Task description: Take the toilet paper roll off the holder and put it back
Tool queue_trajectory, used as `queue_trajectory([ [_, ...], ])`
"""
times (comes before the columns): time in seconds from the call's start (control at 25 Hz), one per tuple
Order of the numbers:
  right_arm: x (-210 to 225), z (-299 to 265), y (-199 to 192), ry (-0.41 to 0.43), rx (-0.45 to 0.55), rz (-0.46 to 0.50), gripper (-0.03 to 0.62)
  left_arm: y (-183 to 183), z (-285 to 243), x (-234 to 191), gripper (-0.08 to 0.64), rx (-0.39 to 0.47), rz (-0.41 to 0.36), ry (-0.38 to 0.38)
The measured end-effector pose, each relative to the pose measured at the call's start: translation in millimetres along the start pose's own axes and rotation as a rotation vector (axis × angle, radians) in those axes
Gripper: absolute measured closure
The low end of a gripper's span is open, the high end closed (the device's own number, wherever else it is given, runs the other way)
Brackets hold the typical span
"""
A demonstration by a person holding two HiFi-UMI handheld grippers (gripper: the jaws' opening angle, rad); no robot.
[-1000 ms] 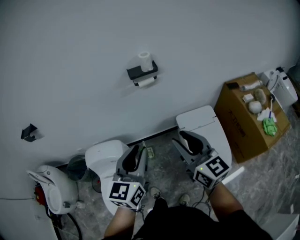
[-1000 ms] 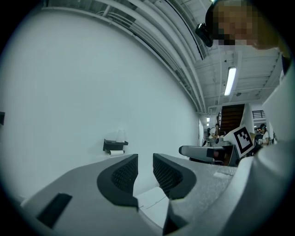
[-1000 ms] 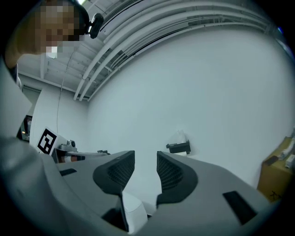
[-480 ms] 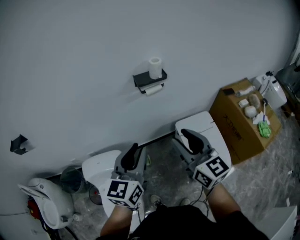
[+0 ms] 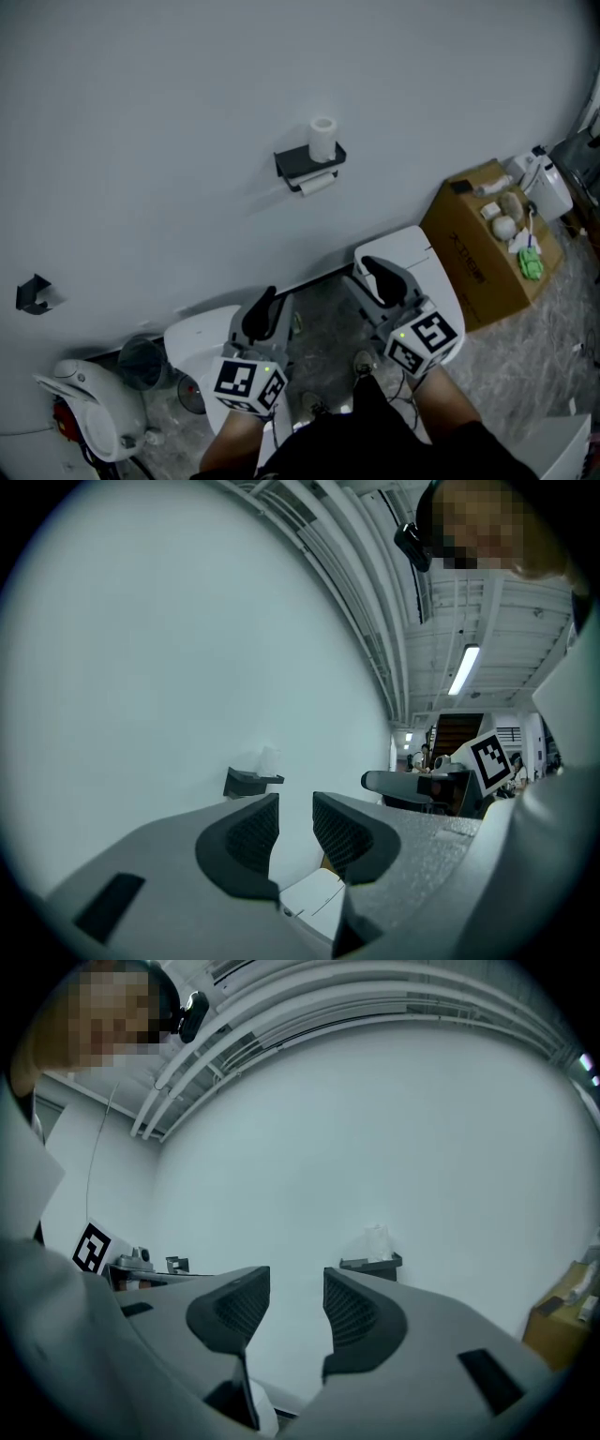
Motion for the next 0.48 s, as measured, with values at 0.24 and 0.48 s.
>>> queue_trajectory([
  [0.24, 34.3, -26.8, -6.3, 0.049, 0.007, -0.033, 0.411, -6.2, -29.0, -4.9, 0.463, -0.003, -0.024, 0.049],
  [0.48, 95.6, -61.0, -8.4, 0.111, 0.006, -0.075, 0.410, -16.0, -88.3, -1.0, 0.460, -0.011, -0.037, 0.115],
])
Point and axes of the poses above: the fingertips, and each gripper's own axes: z backward along the fingers, x to its right, y out of its top, the point moved 8 cm from there along z, backward along the fingers, and after that the axes turned 12 degrees about x, right-handed, at the moved point
